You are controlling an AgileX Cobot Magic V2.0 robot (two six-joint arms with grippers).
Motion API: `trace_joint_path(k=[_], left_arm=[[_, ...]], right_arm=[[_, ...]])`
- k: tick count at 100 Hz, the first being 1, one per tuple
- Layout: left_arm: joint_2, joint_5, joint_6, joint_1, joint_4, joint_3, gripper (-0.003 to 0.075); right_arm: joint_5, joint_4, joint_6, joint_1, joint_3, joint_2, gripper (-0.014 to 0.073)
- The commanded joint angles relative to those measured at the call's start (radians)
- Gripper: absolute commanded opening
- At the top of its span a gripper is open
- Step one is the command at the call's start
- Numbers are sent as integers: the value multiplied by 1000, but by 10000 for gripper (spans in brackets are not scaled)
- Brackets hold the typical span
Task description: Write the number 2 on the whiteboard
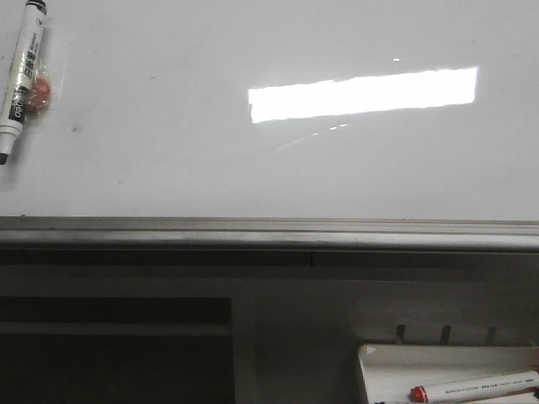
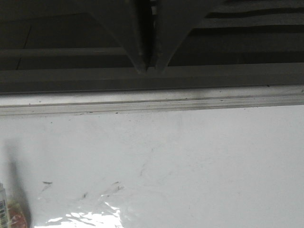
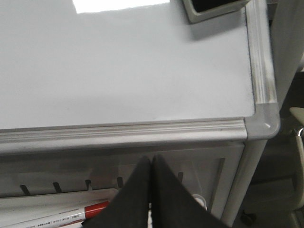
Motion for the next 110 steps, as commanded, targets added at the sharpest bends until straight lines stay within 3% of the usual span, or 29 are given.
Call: trace_joint_path(k=[1,16,26,44,67,92,110], left_arm=[[-25,-72,-8,3,-5,12,-20],[-25,-93,0,3,32,12,-20],[-25,-175,0,3,37,12,-20],[-25,-380,0,3,41,12,-20],[-25,-417,0,3,41,12,-20],[-25,-409,0,3,39,12,-20],[-18,-399,-8,4,-69,-4,-20]], right_arm=[[-29,-12,-3,-4,25,-21,-51],[-33,-12,-3,-4,25,-21,-51],[-87,-12,-3,-4,25,-21,-51],[-413,-12,-3,-4,25,-21,-51],[-615,-12,-3,-4,25,-21,-51],[-657,-12,-3,-4,25,-21,-51],[-506,-12,-3,-2,-9,-21,-51]])
